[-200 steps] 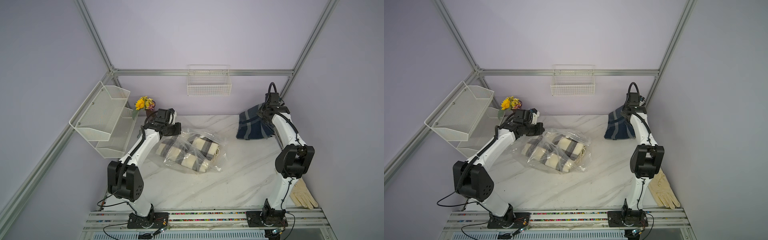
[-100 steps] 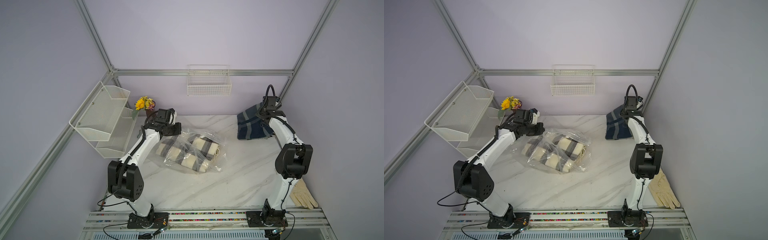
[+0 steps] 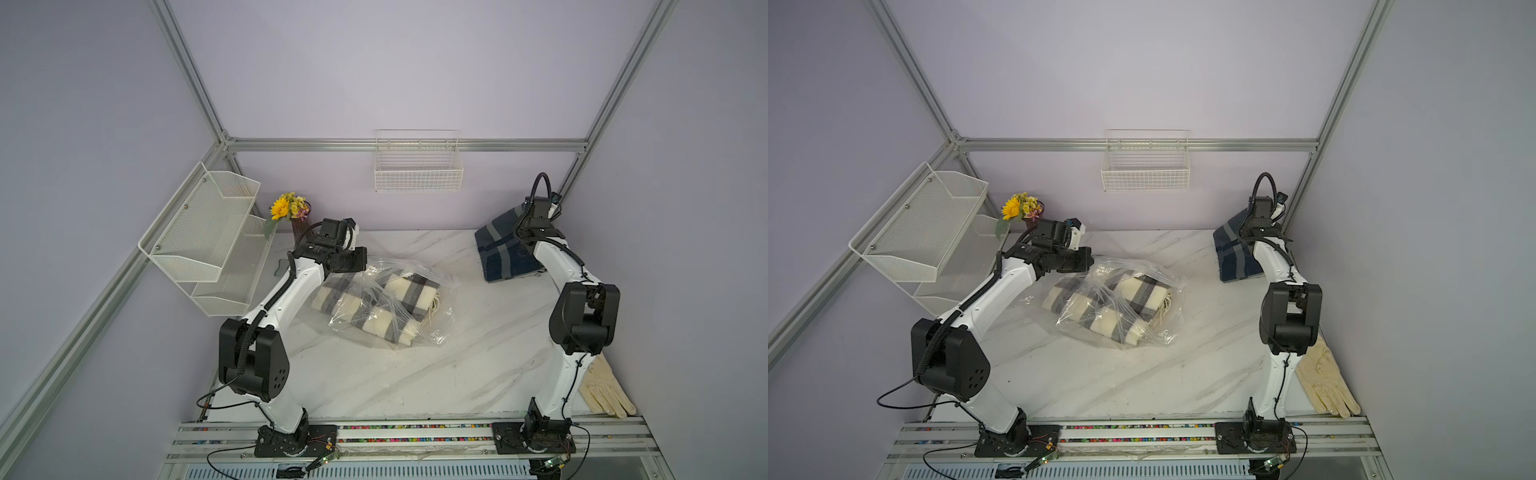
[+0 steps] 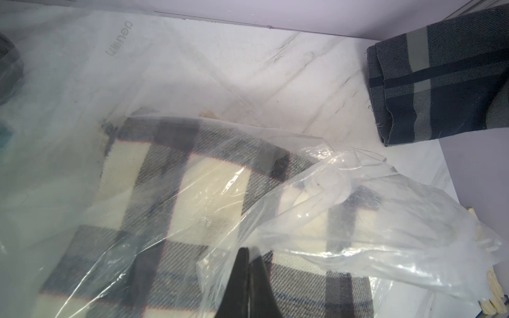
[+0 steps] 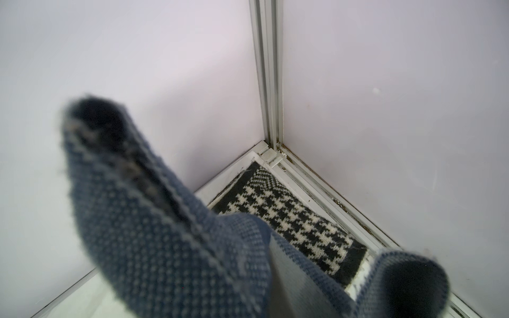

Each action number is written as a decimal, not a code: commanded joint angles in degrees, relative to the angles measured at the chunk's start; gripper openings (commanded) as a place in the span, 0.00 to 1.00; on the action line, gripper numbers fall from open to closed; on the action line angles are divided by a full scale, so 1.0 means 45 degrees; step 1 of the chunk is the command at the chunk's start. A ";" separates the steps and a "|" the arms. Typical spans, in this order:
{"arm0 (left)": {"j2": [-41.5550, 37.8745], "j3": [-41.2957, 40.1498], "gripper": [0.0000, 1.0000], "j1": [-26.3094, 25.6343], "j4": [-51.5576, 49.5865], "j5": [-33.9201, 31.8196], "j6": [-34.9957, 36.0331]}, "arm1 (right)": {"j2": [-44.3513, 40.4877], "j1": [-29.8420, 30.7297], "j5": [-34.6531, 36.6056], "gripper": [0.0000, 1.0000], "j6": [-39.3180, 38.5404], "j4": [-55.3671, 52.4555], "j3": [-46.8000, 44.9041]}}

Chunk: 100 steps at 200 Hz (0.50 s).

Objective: Take the scarf out of the vacuum bag
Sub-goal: Move the scarf to the corner of the board.

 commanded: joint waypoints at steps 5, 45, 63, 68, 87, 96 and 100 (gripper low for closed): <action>-0.0284 0.0109 0.00 -0.0317 0.0668 0.0016 0.0530 | 0.0575 -0.0388 0.0416 0.00 0.0120 0.0987 0.0257; -0.0648 0.0111 0.00 -0.0721 0.0775 0.0007 0.0815 | 0.1312 -0.0736 0.0224 0.74 0.0679 0.0221 0.0849; -0.0884 0.0060 0.00 -0.0935 0.0813 -0.0003 0.0884 | 0.1478 -0.0764 0.0182 0.97 0.0659 -0.0238 0.1291; -0.0958 0.0030 0.00 -0.0981 0.0823 -0.0003 0.0903 | 0.1476 -0.0761 0.0172 0.97 0.0677 -0.0341 0.1375; -0.1245 -0.0046 0.00 -0.1209 0.0856 -0.0030 0.0943 | 0.1301 -0.0748 -0.0096 0.97 0.0703 -0.0464 0.1428; -0.1409 -0.0081 0.00 -0.1290 0.0856 -0.0029 0.0943 | 0.1135 -0.0745 -0.0187 0.97 0.0781 -0.0559 0.1367; -0.1479 -0.0101 0.00 -0.1351 0.0857 -0.0013 0.0943 | 0.1037 -0.0758 -0.0190 0.97 0.0842 -0.0599 0.1343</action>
